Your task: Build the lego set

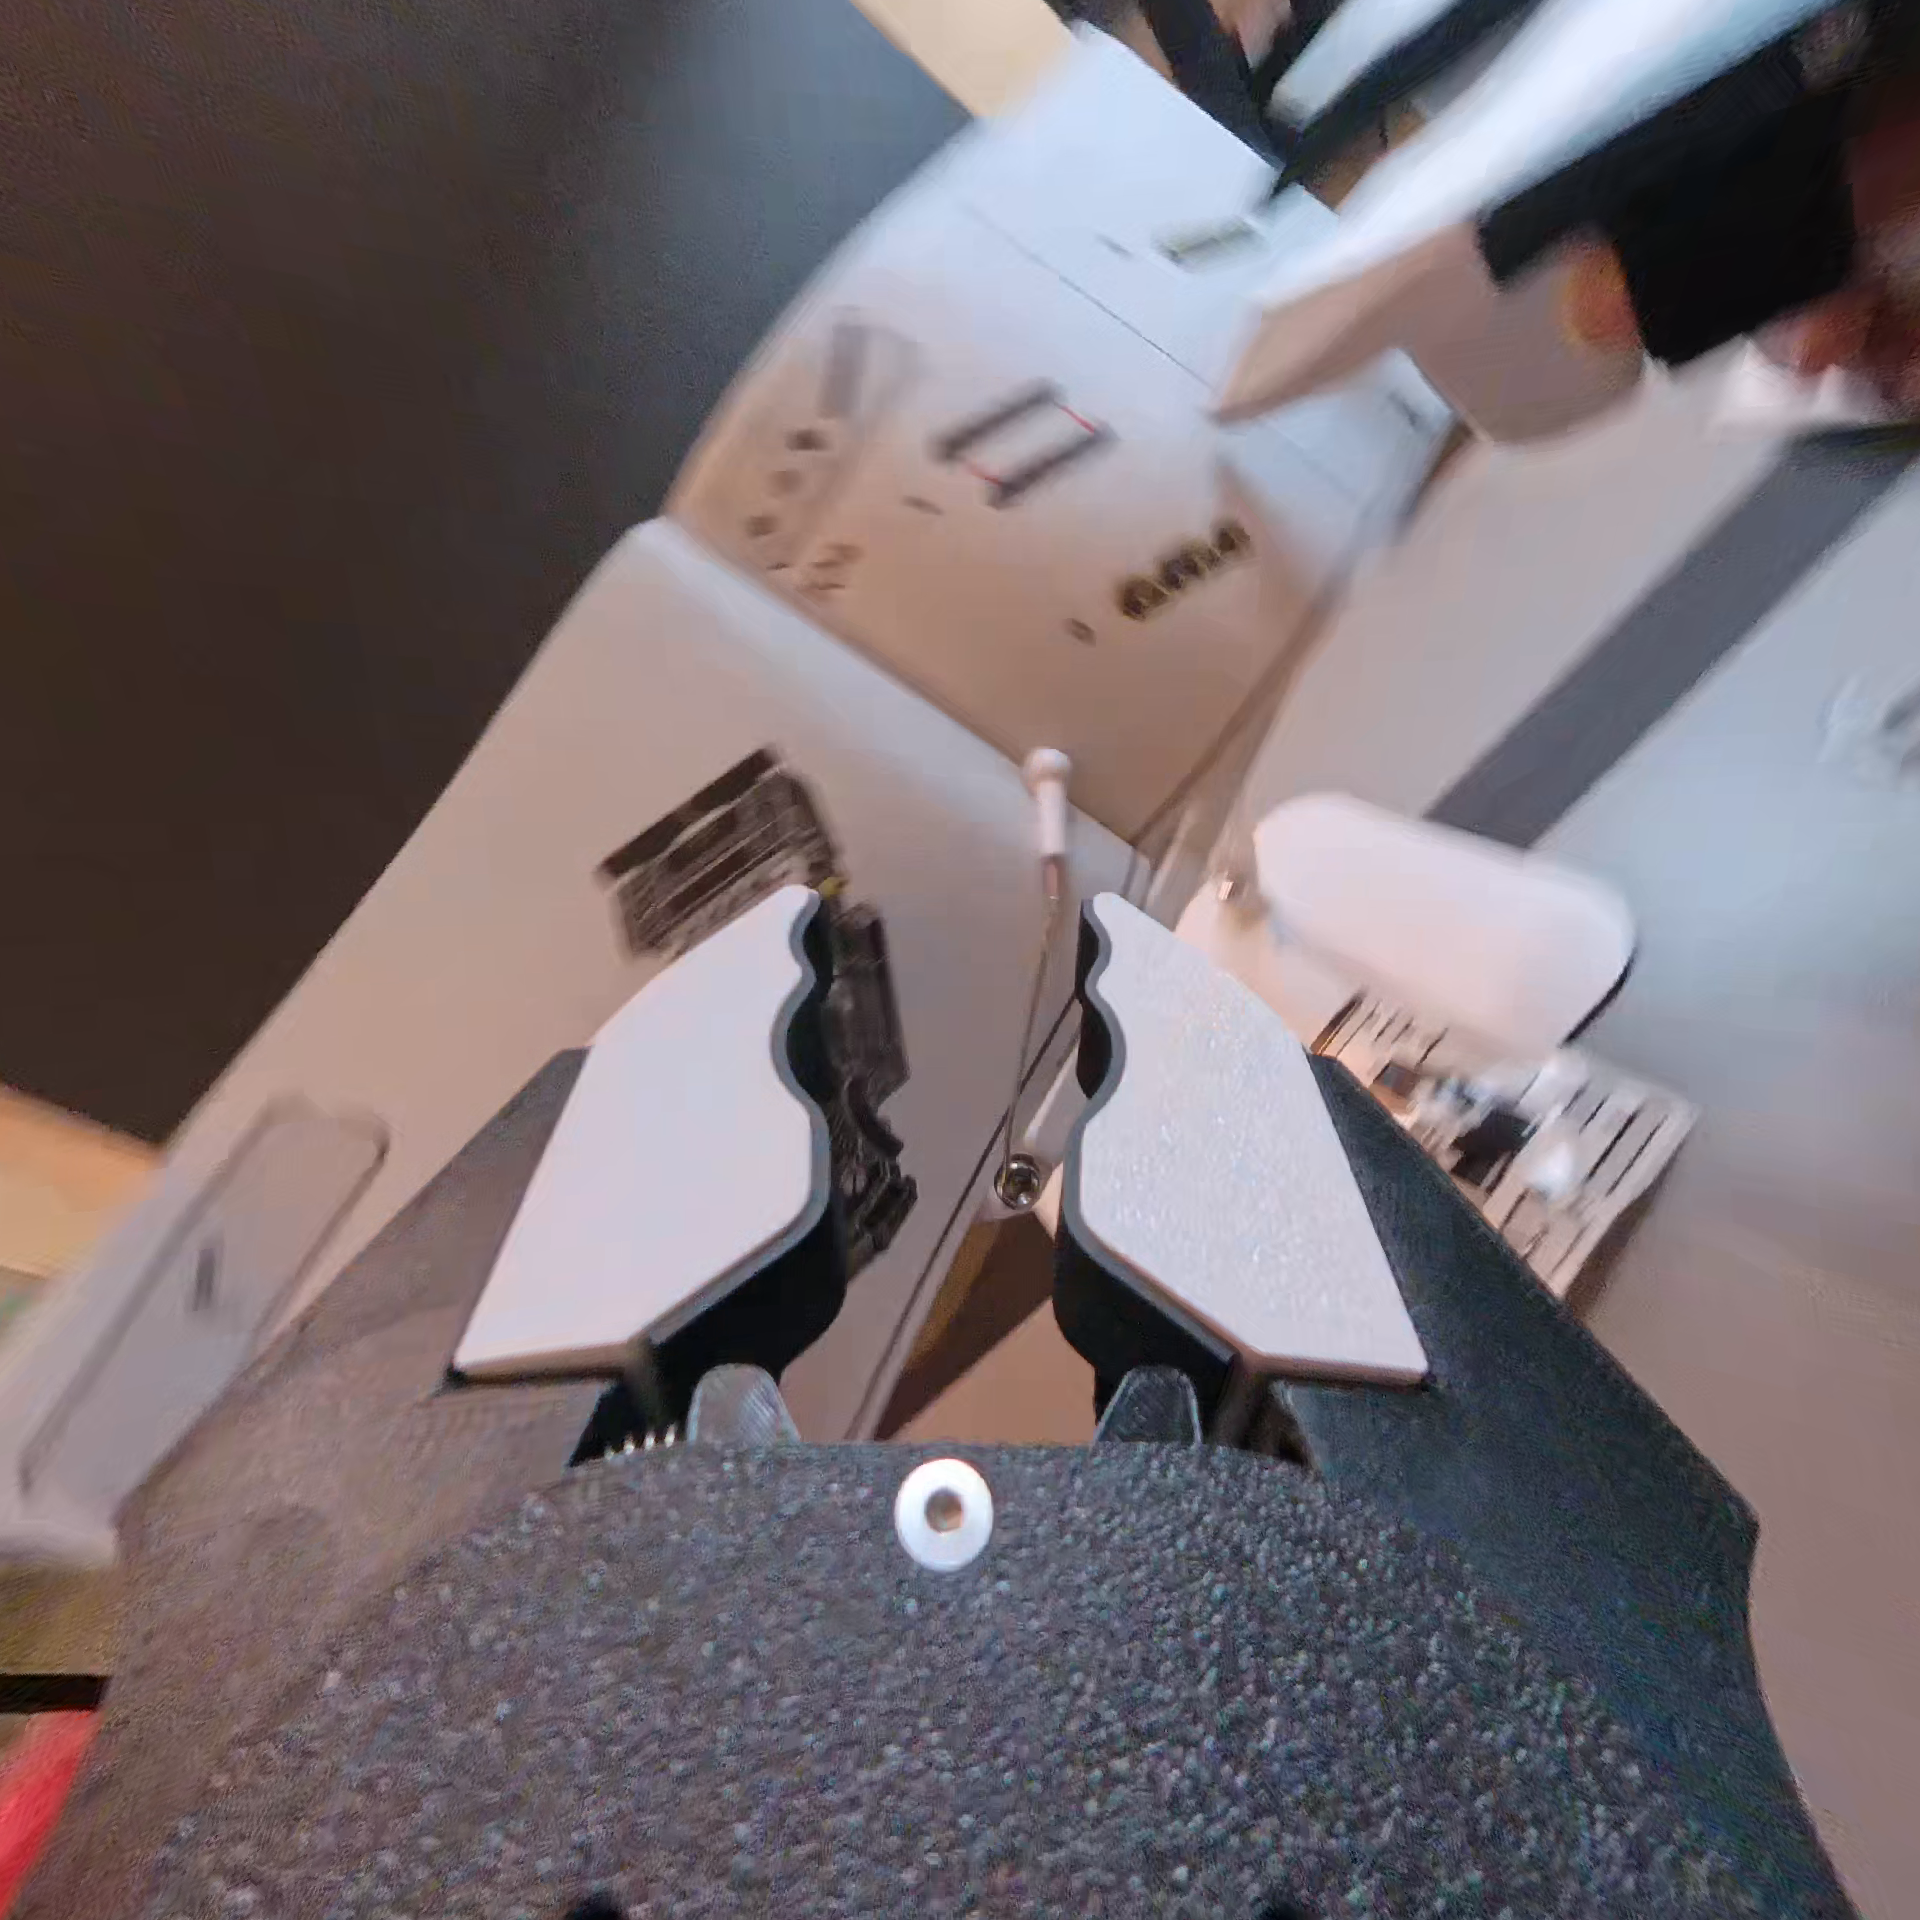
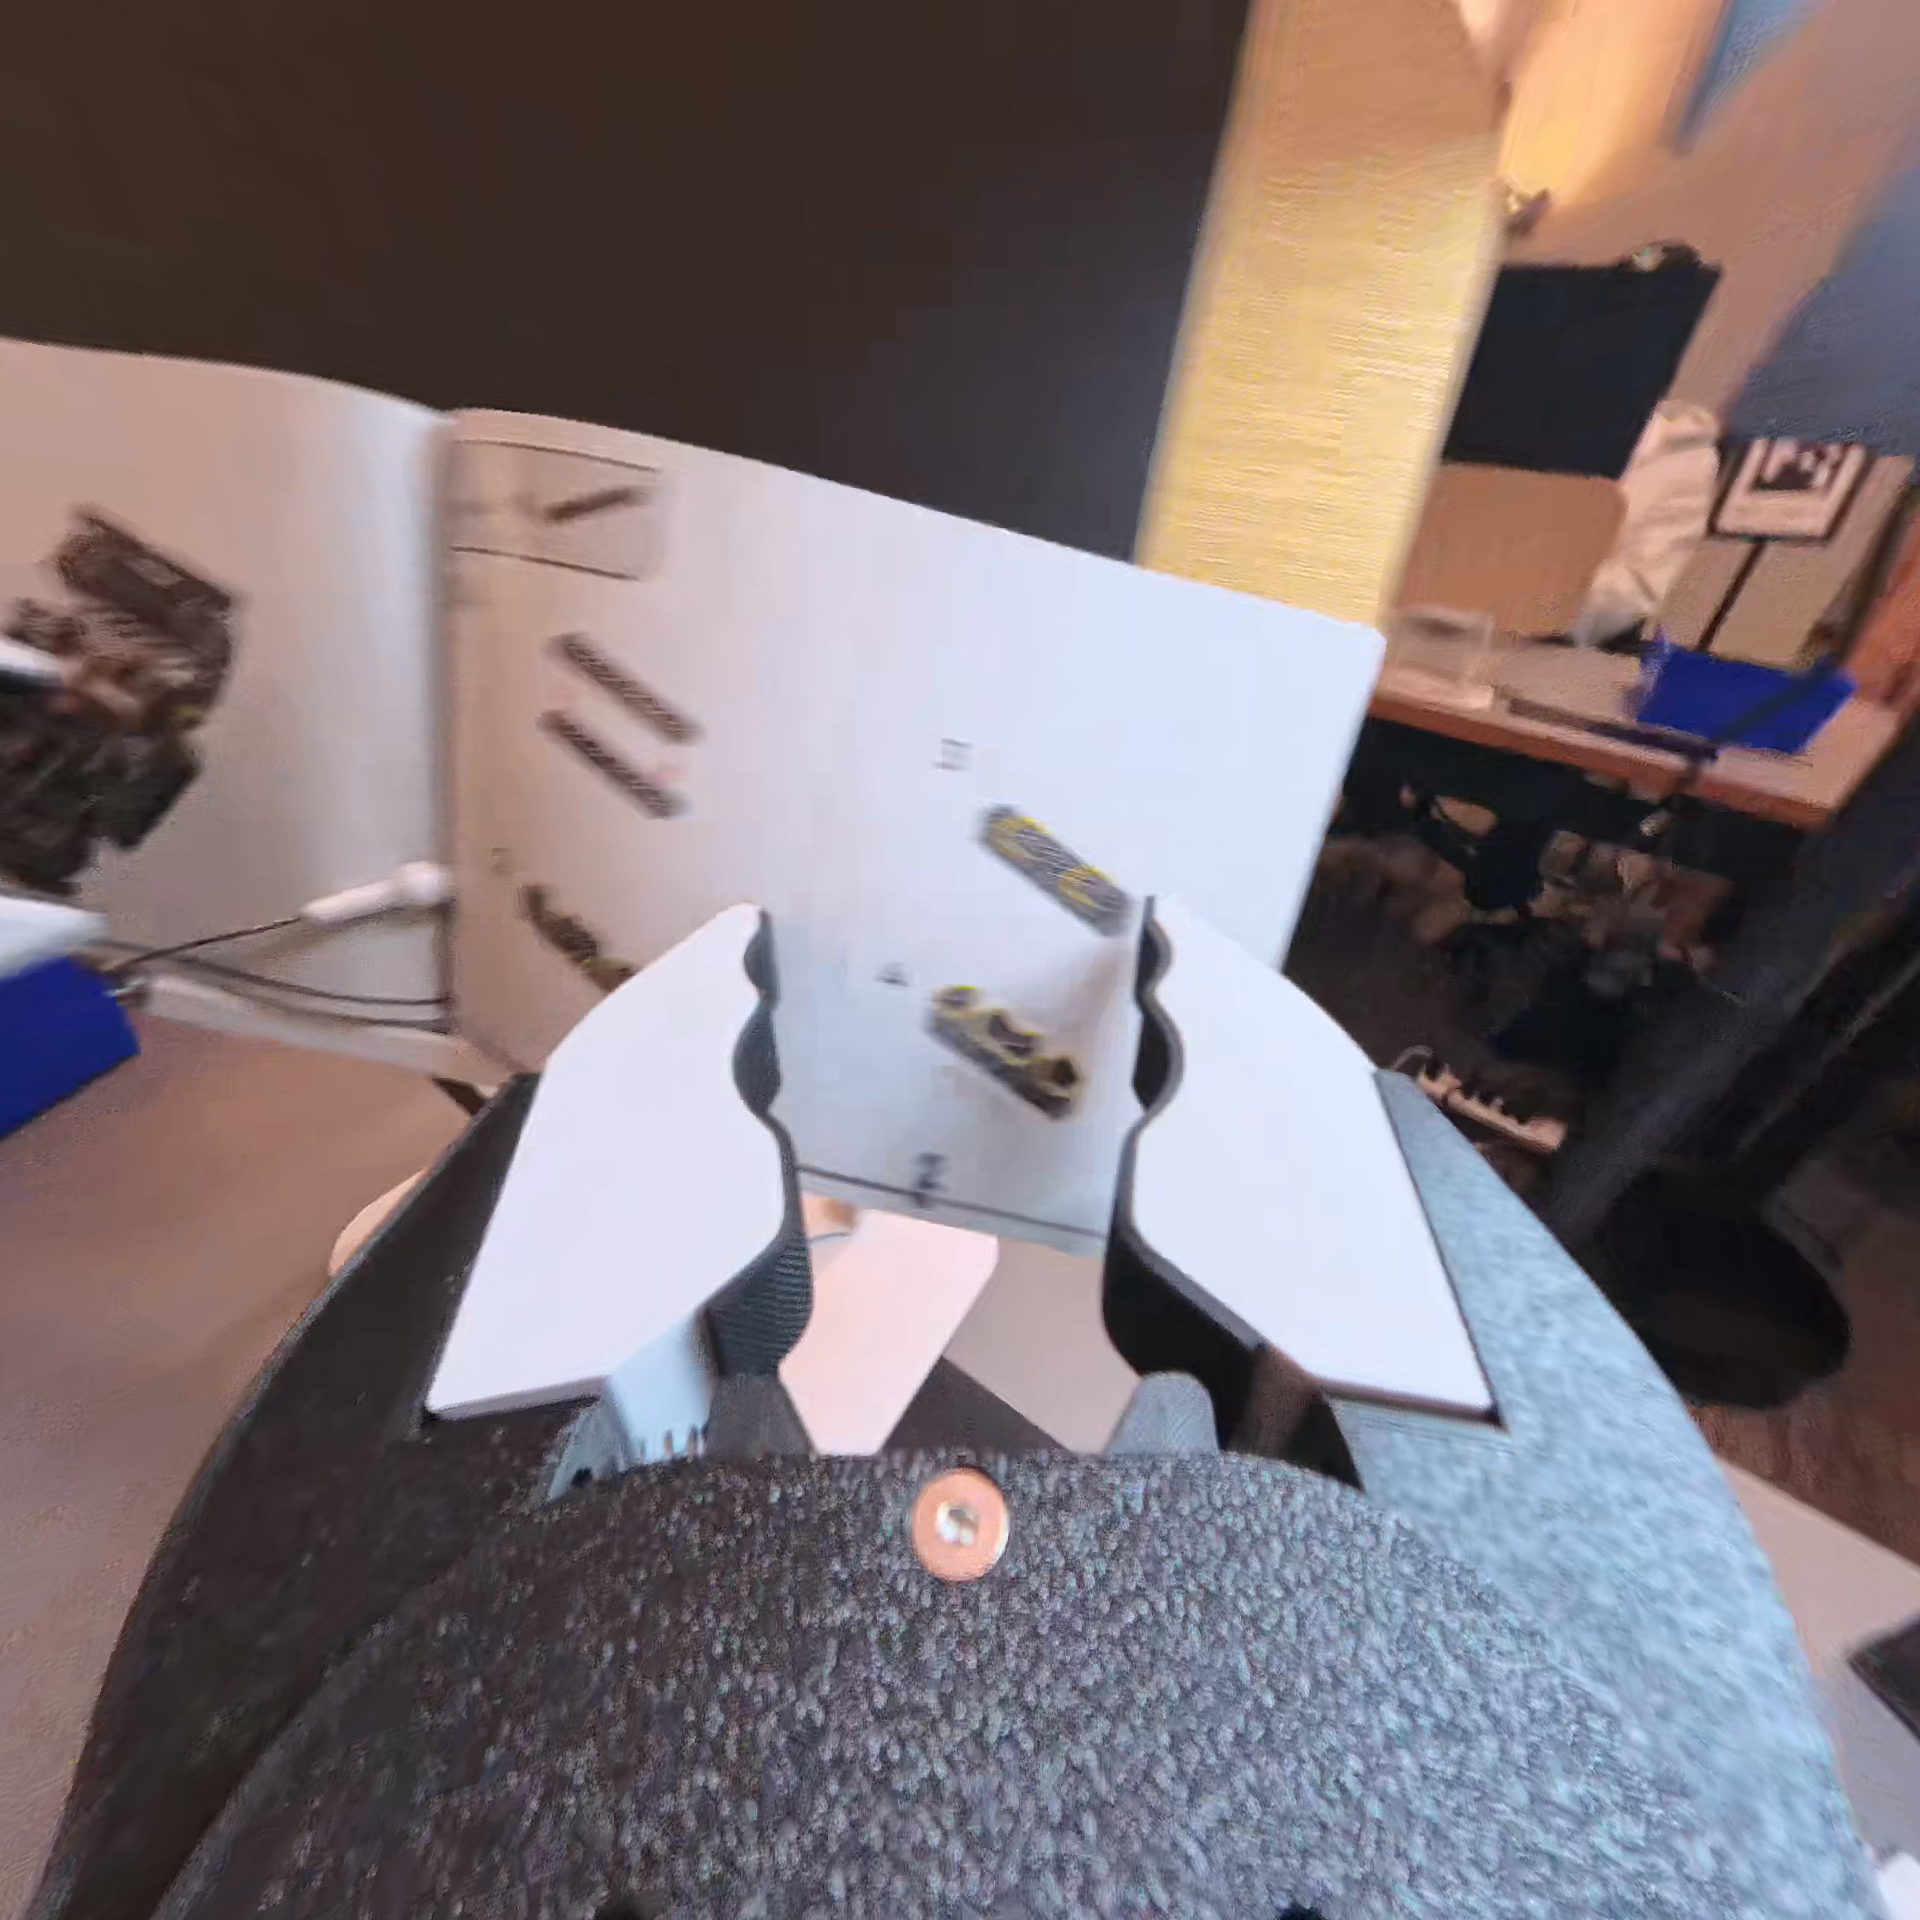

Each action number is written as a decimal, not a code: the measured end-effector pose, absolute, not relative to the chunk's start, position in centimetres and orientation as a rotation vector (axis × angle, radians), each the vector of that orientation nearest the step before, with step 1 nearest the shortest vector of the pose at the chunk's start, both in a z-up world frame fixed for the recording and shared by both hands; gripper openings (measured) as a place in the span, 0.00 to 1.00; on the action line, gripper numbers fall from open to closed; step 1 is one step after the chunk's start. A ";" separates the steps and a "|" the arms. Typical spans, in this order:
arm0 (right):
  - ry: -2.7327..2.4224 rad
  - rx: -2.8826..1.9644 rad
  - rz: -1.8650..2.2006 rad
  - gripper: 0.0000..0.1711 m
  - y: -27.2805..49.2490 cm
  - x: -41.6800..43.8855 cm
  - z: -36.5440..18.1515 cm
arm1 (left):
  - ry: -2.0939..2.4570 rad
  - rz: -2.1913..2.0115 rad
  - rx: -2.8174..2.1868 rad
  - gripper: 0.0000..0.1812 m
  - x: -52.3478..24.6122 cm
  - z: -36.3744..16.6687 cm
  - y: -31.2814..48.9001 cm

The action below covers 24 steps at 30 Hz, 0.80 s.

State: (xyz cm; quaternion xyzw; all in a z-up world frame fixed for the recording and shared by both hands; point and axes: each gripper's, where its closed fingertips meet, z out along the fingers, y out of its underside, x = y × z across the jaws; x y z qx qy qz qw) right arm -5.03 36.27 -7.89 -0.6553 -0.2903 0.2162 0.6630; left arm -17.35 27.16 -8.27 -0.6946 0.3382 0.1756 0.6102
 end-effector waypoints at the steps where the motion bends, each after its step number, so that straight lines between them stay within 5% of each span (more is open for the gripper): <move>1: -0.630 -1.511 0.503 0.42 37.2 -4.1 -8.1 | 0.645 0.290 -1.599 0.25 -18.3 -7.4 26.6; 6: -0.666 -1.617 0.634 0.53 40.6 -3.4 -10.5 | 0.161 0.008 -1.538 0.25 -25.5 -5.2 25.3; 13: -0.713 -1.614 0.981 0.34 41.6 -3.7 -10.3 | 0.125 -0.089 -1.579 0.19 -27.6 -5.4 26.0; 24: -0.686 -1.602 0.785 0.35 40.4 -3.0 -10.2 | 0.098 -0.084 -1.579 0.26 -28.3 -5.8 26.3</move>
